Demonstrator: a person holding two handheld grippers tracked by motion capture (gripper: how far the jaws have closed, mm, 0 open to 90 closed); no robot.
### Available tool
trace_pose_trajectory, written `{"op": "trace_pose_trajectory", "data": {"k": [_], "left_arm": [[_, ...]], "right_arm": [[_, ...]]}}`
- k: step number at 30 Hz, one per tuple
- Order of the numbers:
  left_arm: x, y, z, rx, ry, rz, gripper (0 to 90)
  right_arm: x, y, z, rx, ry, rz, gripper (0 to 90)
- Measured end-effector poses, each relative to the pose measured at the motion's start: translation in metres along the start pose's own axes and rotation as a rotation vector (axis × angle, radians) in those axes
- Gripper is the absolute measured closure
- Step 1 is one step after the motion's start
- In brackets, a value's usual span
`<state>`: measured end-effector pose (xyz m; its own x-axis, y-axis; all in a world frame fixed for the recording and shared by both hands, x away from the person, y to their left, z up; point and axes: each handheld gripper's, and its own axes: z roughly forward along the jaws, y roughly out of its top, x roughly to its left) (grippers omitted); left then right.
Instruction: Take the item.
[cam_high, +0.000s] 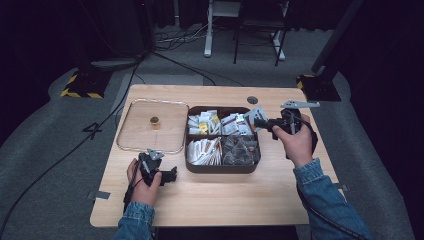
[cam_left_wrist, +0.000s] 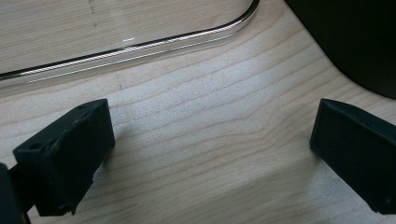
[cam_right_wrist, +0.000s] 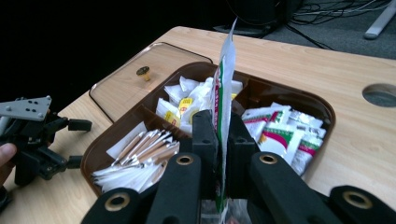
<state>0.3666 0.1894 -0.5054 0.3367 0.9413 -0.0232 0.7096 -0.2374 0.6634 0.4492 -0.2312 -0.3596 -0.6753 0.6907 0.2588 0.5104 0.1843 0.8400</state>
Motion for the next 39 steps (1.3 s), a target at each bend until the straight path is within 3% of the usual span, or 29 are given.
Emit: {"op": "trace_pose_trajectory", "data": {"k": [9,16,30,39], "left_arm": [[0.000,0.000,0.000,0.000,0.000,0.000,0.2],[0.000,0.000,0.000,0.000,0.000,0.000,0.2],[0.000,0.000,0.000,0.000,0.000,0.000,0.2],[0.000,0.000,0.000,0.000,0.000,0.000,0.2]], "right_arm": [[-0.007,-0.019,-0.032,-0.061,-0.018,0.013,85.8],[-0.014,-0.028,-0.045,-0.047,-0.047,0.010,85.8],[-0.032,-0.042,-0.056,-0.050,-0.110,0.045,85.8],[-0.049,-0.055,-0.049,-0.009,-0.151,0.078,85.8]]}}
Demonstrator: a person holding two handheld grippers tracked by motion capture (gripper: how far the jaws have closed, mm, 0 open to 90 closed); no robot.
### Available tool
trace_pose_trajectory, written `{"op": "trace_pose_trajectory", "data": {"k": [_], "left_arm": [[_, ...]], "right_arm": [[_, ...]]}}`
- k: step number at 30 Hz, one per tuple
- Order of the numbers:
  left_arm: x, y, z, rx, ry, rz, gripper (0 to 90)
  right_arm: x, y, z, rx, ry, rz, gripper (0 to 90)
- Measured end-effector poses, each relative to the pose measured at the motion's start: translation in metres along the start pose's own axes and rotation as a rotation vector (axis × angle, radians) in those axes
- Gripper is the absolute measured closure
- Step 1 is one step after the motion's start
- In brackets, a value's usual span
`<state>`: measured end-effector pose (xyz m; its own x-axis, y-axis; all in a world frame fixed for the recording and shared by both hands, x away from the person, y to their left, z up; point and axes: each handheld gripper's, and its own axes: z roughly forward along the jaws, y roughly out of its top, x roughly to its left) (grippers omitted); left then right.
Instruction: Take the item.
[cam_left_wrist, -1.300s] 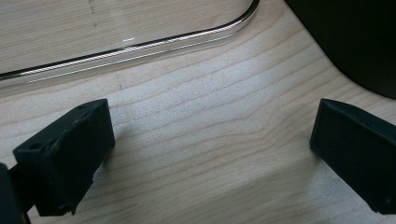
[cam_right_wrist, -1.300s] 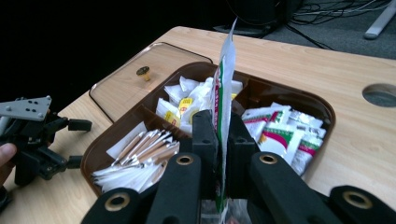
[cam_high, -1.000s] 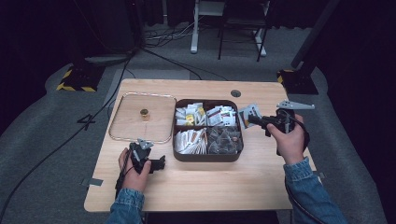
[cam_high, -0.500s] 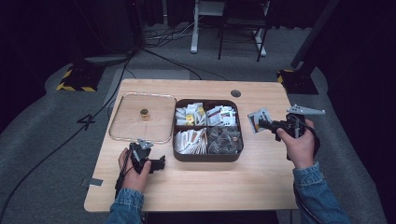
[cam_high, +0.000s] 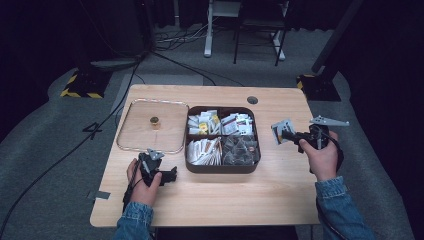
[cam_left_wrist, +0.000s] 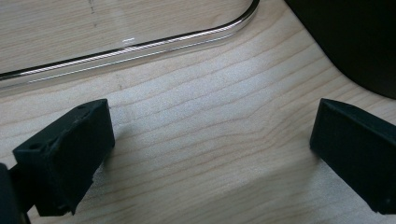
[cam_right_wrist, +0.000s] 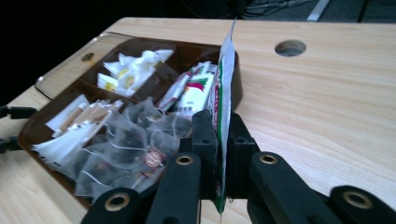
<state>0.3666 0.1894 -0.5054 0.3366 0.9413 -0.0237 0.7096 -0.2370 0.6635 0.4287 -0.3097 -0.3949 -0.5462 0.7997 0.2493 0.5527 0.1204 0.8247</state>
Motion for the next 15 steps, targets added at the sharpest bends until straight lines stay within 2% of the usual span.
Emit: {"op": "trace_pose_trajectory", "data": {"k": [15], "left_arm": [[0.000,0.000,0.000,0.000,0.000,0.001,0.2]], "right_arm": [[-0.036,-0.023,0.020,0.065,-0.076,0.044,85.7]]}}
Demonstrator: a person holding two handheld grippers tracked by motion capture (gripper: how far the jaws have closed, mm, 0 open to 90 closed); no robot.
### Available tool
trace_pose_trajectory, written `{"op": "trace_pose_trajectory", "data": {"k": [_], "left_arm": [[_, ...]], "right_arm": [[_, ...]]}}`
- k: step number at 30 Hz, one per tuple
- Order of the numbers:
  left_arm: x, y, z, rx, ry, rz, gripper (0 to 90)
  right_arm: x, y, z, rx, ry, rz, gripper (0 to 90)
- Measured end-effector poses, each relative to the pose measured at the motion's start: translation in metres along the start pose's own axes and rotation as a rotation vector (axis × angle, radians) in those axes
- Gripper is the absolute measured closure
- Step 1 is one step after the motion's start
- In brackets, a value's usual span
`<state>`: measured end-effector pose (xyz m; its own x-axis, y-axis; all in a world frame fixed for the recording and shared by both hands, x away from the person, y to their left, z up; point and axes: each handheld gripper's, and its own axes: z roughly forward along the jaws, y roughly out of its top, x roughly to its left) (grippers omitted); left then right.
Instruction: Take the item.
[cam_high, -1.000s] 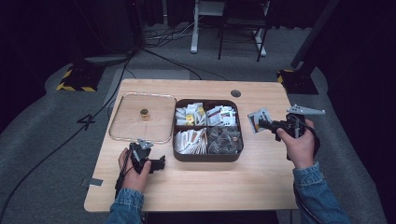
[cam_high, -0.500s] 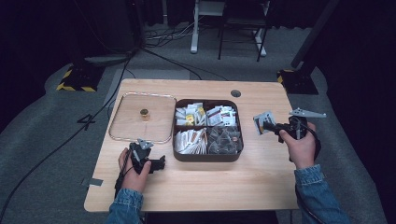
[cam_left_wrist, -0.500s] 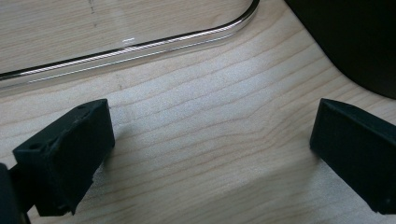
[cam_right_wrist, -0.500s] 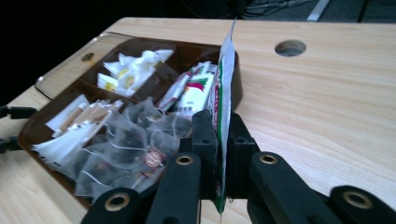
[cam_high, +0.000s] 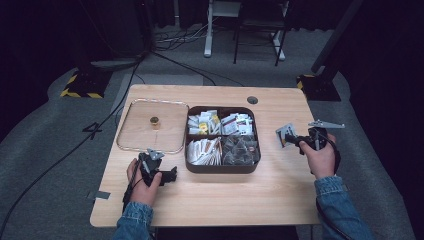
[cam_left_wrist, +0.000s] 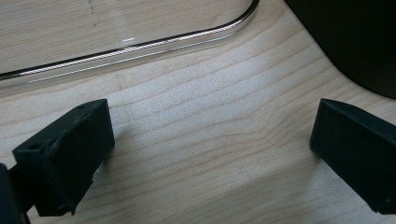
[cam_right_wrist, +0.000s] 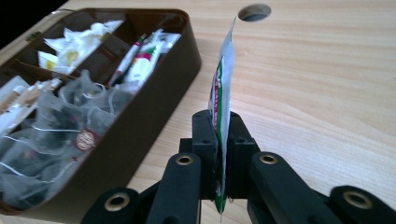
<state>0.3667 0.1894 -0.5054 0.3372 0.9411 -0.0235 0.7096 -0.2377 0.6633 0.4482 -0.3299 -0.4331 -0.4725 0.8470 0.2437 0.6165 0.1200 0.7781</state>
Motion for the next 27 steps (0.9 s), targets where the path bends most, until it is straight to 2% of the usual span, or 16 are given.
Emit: {"op": "trace_pose_trajectory", "data": {"k": [17,27], "left_arm": [[0.000,0.000,0.000,0.000,0.000,-0.001,0.2],[0.000,0.000,0.000,0.000,0.000,0.000,0.2]], "right_arm": [[-0.016,-0.012,0.016,0.102,-0.011,0.051,85.4],[-0.020,-0.015,0.019,0.110,-0.022,0.068,80.1]]}}
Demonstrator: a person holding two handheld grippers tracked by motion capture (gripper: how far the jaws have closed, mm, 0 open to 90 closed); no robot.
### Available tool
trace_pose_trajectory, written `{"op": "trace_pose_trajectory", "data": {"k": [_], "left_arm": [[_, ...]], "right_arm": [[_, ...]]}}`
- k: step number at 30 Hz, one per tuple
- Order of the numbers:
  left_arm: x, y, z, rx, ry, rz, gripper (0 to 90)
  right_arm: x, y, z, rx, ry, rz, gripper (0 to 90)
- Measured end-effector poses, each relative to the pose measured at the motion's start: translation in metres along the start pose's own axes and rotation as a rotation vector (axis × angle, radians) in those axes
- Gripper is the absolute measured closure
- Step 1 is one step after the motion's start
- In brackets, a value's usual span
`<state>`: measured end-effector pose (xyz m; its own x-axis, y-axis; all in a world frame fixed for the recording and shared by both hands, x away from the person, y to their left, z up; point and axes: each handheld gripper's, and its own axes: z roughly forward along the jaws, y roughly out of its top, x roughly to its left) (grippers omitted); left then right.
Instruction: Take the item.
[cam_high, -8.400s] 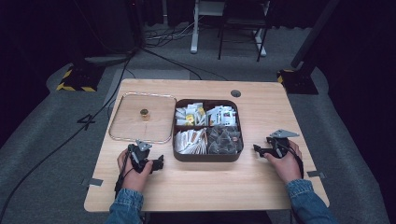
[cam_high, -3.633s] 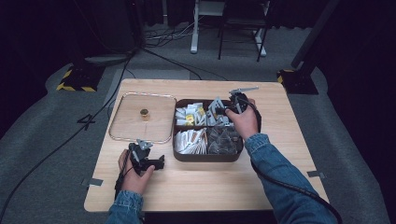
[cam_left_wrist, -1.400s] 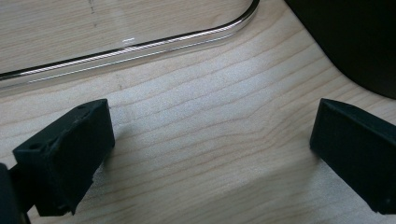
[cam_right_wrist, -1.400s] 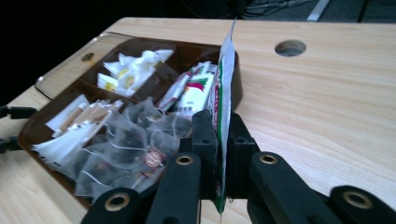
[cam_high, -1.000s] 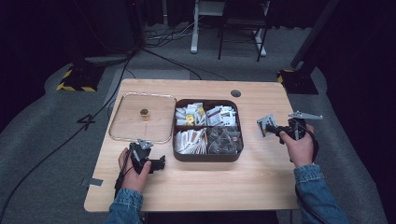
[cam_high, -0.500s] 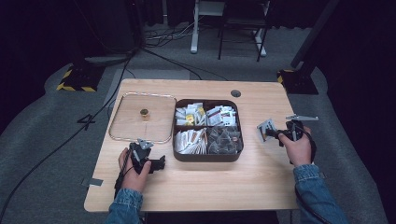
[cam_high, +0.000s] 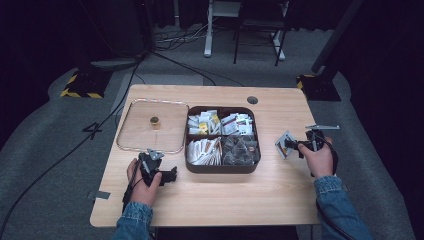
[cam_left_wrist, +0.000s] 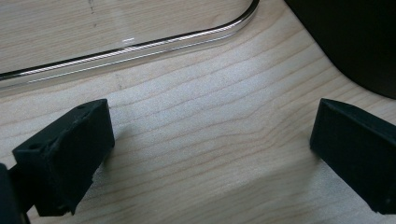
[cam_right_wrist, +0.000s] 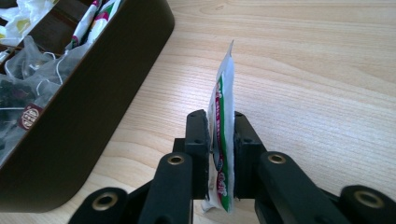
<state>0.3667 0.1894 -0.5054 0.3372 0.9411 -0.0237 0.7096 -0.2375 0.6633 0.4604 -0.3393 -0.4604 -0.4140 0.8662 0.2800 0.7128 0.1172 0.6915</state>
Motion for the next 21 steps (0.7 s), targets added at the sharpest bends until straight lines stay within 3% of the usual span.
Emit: {"op": "trace_pose_trajectory", "data": {"k": [6,9,11,13,21], "left_arm": [[0.000,0.000,0.000,0.000,0.000,0.000,0.2],[0.000,0.000,0.000,0.000,0.000,0.000,0.2],[0.000,0.000,0.000,0.000,0.000,0.000,0.1],[0.000,0.000,0.000,0.000,0.000,0.000,0.1],[0.000,0.000,0.000,0.001,-0.004,-0.002,0.1]], "right_arm": [[-0.003,-0.001,0.001,-0.004,-0.010,0.003,73.6],[-0.005,-0.001,0.000,-0.019,-0.024,-0.004,64.2],[-0.009,0.000,-0.003,-0.030,-0.060,-0.024,57.9],[-0.012,0.001,-0.006,-0.036,-0.088,-0.029,56.2],[-0.025,0.002,-0.018,-0.083,-0.123,-0.012,50.4]]}}
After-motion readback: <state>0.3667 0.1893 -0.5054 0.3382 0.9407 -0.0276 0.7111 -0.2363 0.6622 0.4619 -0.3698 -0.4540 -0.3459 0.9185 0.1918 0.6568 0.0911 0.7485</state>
